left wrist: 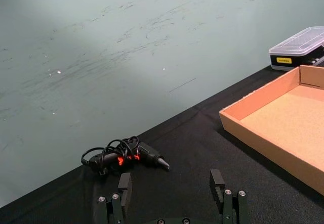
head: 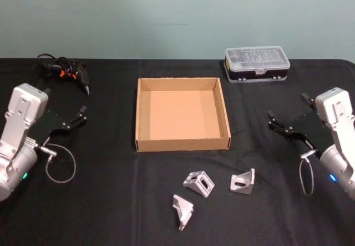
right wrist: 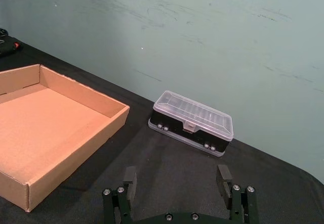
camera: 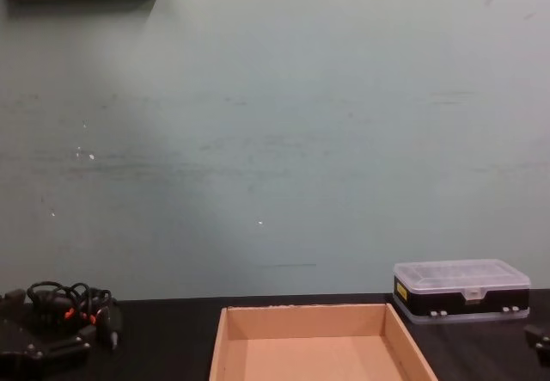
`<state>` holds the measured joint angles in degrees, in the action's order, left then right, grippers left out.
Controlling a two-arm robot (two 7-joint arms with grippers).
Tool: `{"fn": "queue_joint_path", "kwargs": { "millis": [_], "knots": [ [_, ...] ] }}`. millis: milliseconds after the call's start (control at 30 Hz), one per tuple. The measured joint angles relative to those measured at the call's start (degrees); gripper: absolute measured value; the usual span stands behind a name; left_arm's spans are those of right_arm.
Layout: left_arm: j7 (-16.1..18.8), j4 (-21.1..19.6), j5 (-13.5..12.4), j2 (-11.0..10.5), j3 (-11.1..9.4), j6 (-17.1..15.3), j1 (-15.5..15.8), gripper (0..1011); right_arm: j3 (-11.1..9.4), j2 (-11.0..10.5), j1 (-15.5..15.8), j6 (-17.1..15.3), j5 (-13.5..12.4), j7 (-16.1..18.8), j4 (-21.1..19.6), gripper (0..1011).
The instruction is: Use one hand to pick up the angle iron from the table and place it into the box.
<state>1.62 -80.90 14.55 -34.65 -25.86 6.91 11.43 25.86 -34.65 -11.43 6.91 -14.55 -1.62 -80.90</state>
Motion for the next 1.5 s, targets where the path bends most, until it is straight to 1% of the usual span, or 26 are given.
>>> {"fn": "queue_joint_path", "kwargs": {
  "millis": [1500],
  "knots": [
    [0.0,0.0,0.0,0.0,0.0,0.0,0.0,1011,0.0,0.0,0.0,0.0,0.0,0.0,0.0,1004]
  ]
}}
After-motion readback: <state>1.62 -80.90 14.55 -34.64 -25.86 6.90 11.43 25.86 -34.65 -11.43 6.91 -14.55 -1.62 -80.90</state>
